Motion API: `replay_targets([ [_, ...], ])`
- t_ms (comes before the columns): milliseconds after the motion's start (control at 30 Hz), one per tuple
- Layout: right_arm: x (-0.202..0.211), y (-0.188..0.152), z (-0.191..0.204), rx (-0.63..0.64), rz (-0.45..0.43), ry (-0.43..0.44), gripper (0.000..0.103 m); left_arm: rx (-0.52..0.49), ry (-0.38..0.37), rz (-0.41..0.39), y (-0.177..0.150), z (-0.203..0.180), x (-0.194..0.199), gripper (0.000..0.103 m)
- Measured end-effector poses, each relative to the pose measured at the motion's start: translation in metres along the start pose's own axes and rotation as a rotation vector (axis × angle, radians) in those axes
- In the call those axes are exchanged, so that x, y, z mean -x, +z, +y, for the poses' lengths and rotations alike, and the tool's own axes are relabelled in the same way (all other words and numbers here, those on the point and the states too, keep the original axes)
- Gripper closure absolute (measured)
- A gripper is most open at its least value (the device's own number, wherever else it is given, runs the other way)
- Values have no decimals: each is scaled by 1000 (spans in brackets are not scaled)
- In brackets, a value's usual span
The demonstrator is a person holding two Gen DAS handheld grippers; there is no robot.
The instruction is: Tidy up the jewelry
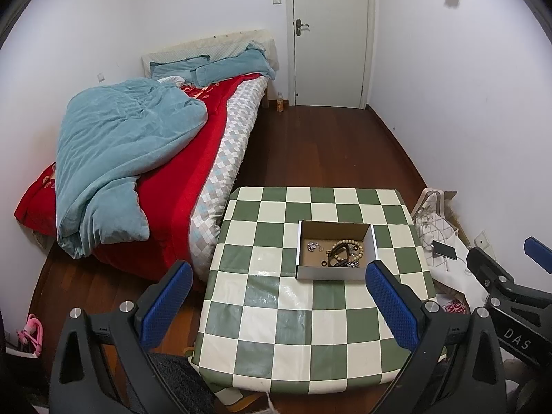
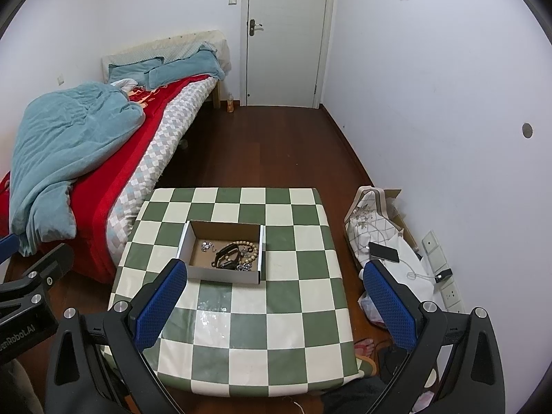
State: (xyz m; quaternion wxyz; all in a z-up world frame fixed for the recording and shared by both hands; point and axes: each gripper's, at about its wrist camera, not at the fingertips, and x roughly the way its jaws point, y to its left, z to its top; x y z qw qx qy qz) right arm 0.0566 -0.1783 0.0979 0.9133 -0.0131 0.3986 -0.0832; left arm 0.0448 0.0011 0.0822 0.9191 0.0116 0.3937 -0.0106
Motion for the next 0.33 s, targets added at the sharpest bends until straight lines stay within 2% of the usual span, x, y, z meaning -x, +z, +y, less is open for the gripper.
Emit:
replay_targets([
  [333, 0, 0, 0, 1, 1, -1, 0, 12, -9, -10, 0, 2, 4, 0],
])
